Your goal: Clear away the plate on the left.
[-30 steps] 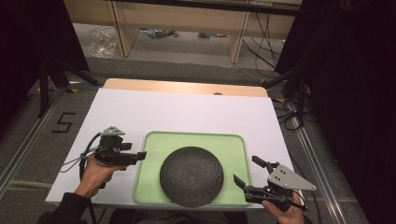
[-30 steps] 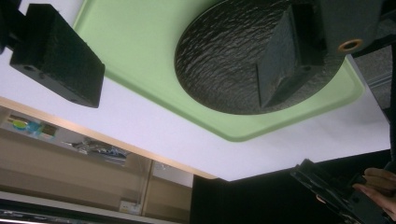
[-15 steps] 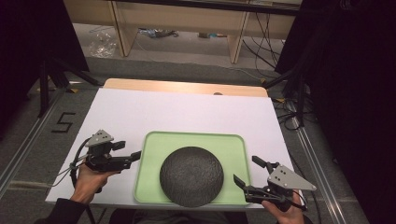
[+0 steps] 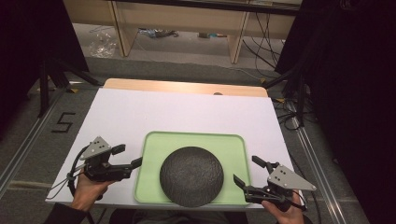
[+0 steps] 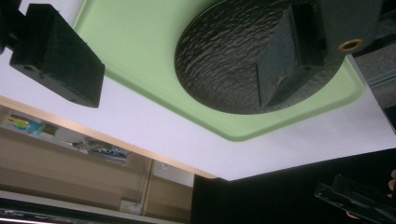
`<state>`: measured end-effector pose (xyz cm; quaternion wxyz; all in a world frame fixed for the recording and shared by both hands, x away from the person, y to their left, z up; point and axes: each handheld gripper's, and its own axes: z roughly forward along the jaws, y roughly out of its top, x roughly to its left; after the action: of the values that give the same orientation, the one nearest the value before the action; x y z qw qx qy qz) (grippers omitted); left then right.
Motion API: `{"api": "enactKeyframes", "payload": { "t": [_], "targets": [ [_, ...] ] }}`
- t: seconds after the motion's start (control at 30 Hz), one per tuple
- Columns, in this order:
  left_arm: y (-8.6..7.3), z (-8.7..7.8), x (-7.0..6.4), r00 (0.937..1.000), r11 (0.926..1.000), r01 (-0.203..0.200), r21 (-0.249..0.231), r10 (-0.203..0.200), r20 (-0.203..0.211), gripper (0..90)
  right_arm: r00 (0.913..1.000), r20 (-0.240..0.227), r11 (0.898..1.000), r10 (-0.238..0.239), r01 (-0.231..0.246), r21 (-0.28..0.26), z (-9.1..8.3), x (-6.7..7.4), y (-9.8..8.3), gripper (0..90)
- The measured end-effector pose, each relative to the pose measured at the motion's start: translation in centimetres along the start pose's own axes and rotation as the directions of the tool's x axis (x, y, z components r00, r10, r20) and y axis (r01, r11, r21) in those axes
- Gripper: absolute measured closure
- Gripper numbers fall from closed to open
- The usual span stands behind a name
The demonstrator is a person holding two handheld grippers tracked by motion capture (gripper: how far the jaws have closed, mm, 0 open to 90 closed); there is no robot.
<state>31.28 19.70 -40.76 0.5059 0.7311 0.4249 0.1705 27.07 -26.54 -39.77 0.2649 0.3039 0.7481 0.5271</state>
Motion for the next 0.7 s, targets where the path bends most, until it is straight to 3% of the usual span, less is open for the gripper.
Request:
{"api": "enactKeyframes", "payload": {
  "t": [0.13, 0.17, 0.2, 0.3, 0.33, 0.43, 0.6, 0.67, 0.7],
  "targets": [
    [-0.1, -0.4, -0.7, 0.9996, 0.9996, -0.027, -0.003, 0.027, 0.007, 18.0, 1.0000, 0.005, 1.000, -0.001, 0.001, -0.005, 0.0, 0.0, 0.0, 16.4],
    [-0.2, -0.5, -1.0, 0.9999, 0.9999, -0.014, -0.003, 0.014, 0.000, 17.9, 1.0000, 0.003, 1.000, -0.002, 0.002, -0.001, 0.0, 0.0, 0.0, 16.4],
    [-0.3, -0.6, -1.1, 0.9995, 0.9995, -0.033, 0.001, 0.033, 0.003, 17.8, 1.0000, 0.005, 1.000, 0.001, -0.001, -0.005, 0.0, 0.0, 0.0, 16.4],
    [-0.3, -0.9, -1.4, 0.9997, 0.9997, -0.024, -0.004, 0.024, 0.005, 17.9, 1.0000, 0.005, 1.000, 0.000, 0.000, -0.005, 0.0, 0.0, 0.0, 16.4],
    [-0.3, -1.0, -1.4, 0.9991, 0.9991, -0.041, -0.004, 0.041, 0.004, 17.8, 1.0000, 0.005, 1.000, 0.000, 0.000, -0.004, 0.0, 0.0, 0.0, 16.4],
    [-0.5, -1.1, -1.5, 1.0000, 1.0000, -0.004, -0.009, 0.004, 0.006, 17.9, 1.0000, 0.006, 1.000, 0.000, 0.001, -0.005, 0.0, 0.0, 0.0, 16.4],
    [-0.5, -1.3, -1.3, 0.9996, 0.9996, -0.027, -0.008, 0.027, -0.009, 18.3, 1.0000, 0.000, 1.000, 0.002, -0.002, -0.006, 0.1, -0.1, 0.0, 16.4],
    [-0.5, -1.2, -1.2, 0.9997, 0.9997, -0.024, -0.004, 0.024, -0.009, 18.2, 1.0000, 0.003, 1.000, -0.004, 0.004, -0.018, 0.1, 0.0, -0.1, 16.4],
    [-0.6, -1.2, -1.2, 0.9999, 1.0000, -0.004, -0.005, 0.004, -0.013, 18.3, 1.0000, 0.002, 1.000, -0.005, 0.005, -0.010, 0.1, 0.0, 0.0, 16.4]
  ]
}}
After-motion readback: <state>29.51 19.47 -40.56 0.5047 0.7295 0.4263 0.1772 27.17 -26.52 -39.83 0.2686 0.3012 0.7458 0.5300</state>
